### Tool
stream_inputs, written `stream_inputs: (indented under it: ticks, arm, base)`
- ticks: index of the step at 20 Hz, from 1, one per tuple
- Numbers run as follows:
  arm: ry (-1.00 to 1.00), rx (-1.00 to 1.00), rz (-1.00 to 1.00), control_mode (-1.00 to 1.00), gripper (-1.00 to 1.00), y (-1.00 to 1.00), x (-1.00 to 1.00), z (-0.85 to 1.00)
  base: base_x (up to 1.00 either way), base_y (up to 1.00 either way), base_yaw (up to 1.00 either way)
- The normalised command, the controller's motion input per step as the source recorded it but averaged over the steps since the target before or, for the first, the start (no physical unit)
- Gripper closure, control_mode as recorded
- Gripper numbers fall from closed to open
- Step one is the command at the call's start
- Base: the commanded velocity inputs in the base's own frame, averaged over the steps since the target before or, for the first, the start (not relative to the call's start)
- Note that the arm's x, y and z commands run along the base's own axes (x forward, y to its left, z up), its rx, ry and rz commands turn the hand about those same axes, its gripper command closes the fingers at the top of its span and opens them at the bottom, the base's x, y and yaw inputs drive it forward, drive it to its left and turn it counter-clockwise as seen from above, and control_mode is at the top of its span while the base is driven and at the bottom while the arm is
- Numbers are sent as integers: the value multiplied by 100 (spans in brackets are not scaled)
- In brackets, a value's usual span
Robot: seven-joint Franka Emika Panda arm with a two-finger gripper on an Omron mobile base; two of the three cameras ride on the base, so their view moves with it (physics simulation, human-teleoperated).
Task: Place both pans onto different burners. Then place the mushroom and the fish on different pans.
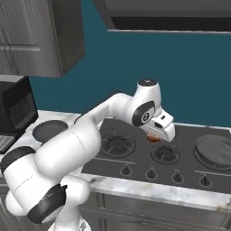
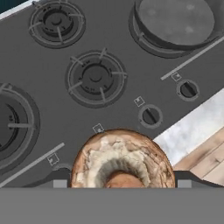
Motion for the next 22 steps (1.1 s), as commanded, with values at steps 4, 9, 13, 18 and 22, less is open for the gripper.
stream_inputs:
  ticks: [4, 9, 13, 18, 22]
  arm:
    - [1, 0, -8, -100, 100, -52, 30, 0]
    - [0, 0, -8, -100, 100, -53, 24, 0]
    - [1, 1, -6, -100, 100, -47, 27, -3]
    - [0, 0, -6, -100, 100, -48, 23, -9]
    - [0, 0, 0, -100, 100, -55, 18, -21]
  base:
    - [0, 0, 0]
    - [0, 0, 0]
    - [0, 0, 0]
    - [0, 0, 0]
    - [0, 0, 0]
